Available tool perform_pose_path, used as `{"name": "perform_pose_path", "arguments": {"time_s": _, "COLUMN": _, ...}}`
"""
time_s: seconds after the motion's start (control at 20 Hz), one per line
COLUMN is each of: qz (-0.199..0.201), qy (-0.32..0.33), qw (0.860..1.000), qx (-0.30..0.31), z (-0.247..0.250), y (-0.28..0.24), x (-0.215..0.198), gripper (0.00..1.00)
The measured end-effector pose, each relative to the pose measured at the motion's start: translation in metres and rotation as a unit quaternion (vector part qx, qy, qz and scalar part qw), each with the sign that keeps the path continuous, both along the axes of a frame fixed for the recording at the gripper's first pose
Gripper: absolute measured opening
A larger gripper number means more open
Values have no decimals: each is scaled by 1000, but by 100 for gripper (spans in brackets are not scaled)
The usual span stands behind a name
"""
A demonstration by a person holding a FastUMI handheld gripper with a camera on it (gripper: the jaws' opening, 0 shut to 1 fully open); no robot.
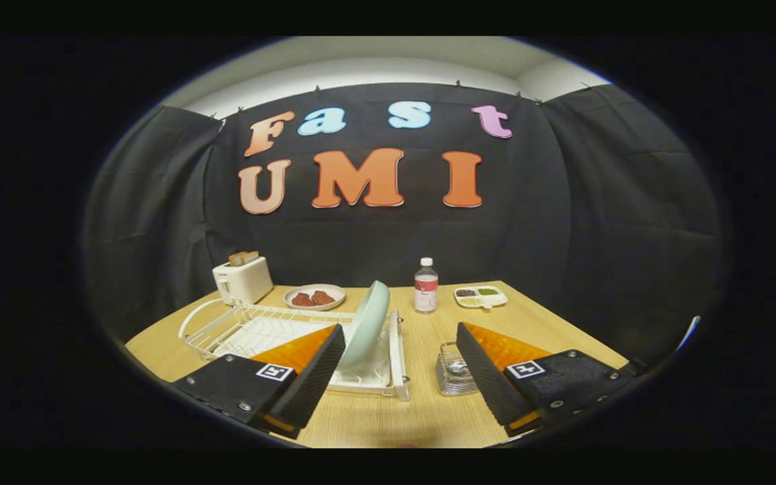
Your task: Take the plate from the dish rack, then take the spoon from the basket and place it into the plate.
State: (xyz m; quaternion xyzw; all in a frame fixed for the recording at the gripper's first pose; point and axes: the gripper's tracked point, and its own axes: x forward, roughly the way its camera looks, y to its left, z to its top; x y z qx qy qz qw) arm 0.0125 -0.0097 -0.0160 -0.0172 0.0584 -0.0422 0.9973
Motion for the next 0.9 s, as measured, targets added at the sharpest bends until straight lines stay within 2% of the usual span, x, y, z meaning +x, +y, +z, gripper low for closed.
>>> {"name": "perform_pose_path", "arguments": {"time_s": 0.15, "qz": 11, "qy": 17, "qw": 1000, "qx": 1, "z": 2, "y": 10, "x": 17, "gripper": 99}}
{"name": "perform_pose_path", "arguments": {"time_s": 0.4, "qz": -16, "qy": 59, "qw": 998, "qx": 32, "z": -13, "y": 12, "x": 55, "gripper": 99}}
{"name": "perform_pose_path", "arguments": {"time_s": 0.65, "qz": -51, "qy": 77, "qw": 996, "qx": 19, "z": -25, "y": 2, "x": 94, "gripper": 99}}
{"name": "perform_pose_path", "arguments": {"time_s": 0.9, "qz": -48, "qy": 101, "qw": 993, "qx": 30, "z": -33, "y": 12, "x": 114, "gripper": 99}}
